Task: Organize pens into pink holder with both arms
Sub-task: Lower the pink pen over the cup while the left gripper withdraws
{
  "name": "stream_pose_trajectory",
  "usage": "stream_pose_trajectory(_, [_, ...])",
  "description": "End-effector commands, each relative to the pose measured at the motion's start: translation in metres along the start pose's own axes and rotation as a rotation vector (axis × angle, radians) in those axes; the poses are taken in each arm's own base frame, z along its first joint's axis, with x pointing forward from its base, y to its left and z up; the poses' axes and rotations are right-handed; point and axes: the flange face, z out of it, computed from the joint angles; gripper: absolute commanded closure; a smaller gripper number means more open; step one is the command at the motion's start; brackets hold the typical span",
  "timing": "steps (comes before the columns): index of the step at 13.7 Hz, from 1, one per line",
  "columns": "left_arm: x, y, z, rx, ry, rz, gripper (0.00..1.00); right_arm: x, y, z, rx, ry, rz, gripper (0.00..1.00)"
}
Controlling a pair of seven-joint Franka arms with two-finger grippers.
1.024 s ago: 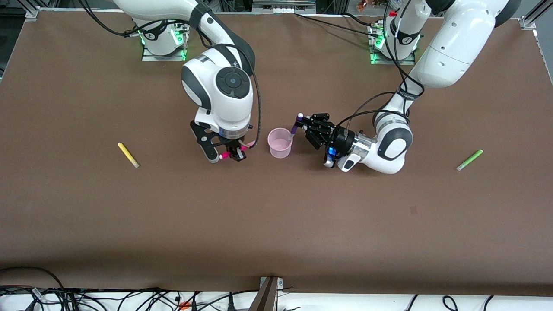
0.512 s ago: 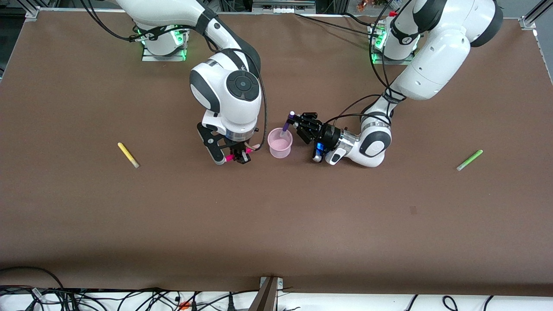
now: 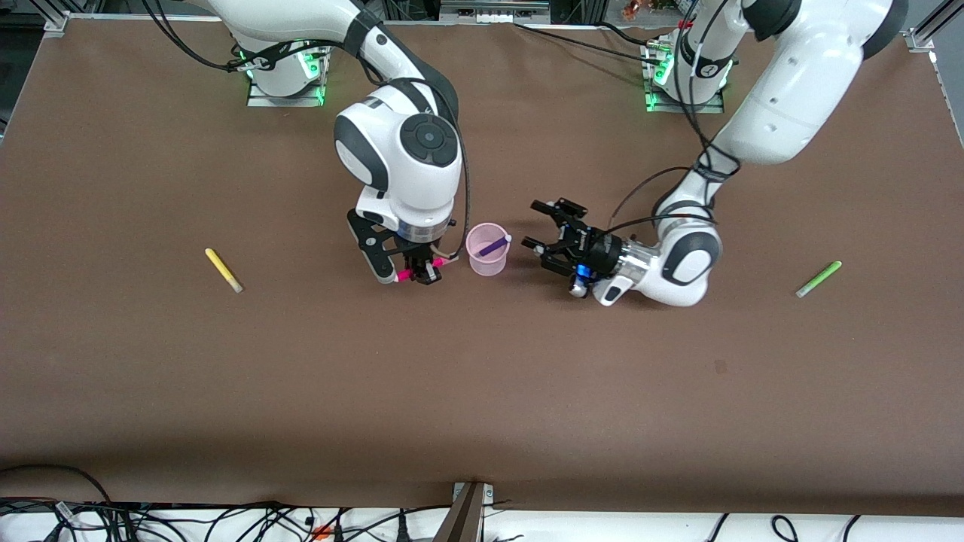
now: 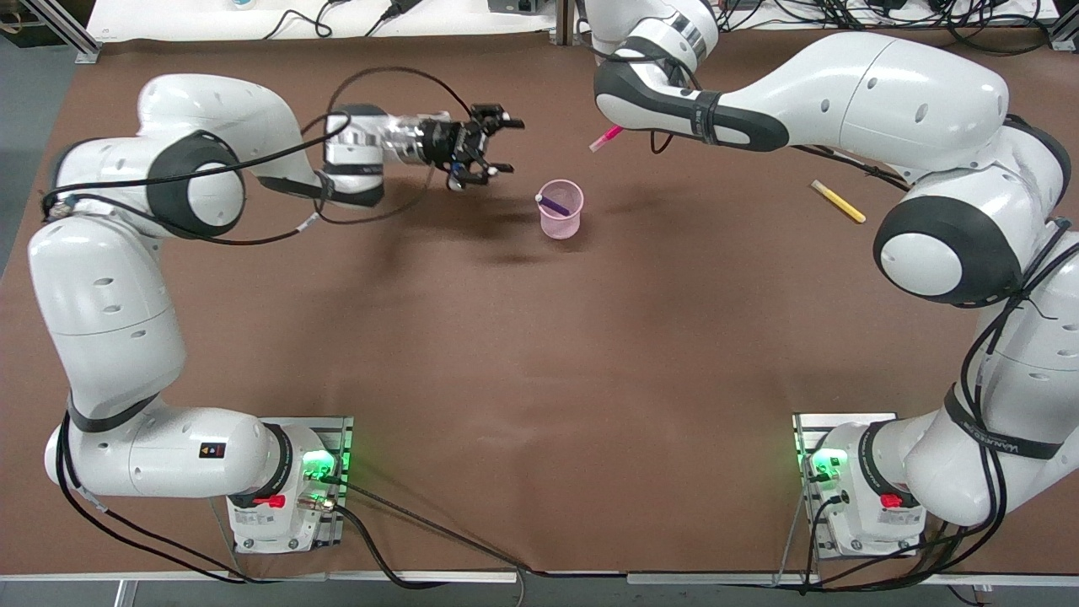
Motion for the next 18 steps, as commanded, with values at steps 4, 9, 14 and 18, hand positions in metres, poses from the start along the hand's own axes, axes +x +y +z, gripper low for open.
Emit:
stream_pose_trajectory(4, [-0.089,0.022,-0.073,0.222,0.401,-0.033,0.0,-0.057,-0.004,-0.018,0.084,0.114,-0.016,1.0])
stream_pose_trajectory(9, [-0.119,0.028,-0.149,0.531,0.836,-0.022,0.0,-0.112,0.007,0.013,0.083,0.218,-0.064,1.0])
stream_pose_trajectory(14, [-0.152,0.03,-0.2,0.875,1.035,0.148,0.0,-0.137,0.021,0.024,0.034,0.278,-0.103,1.0])
stream_pose_trajectory(18, [-0.178,0.042,-0.227,1.155,1.091,0.338,0.0,-0.157,0.029,0.041,0.018,0.331,-0.134,1.0])
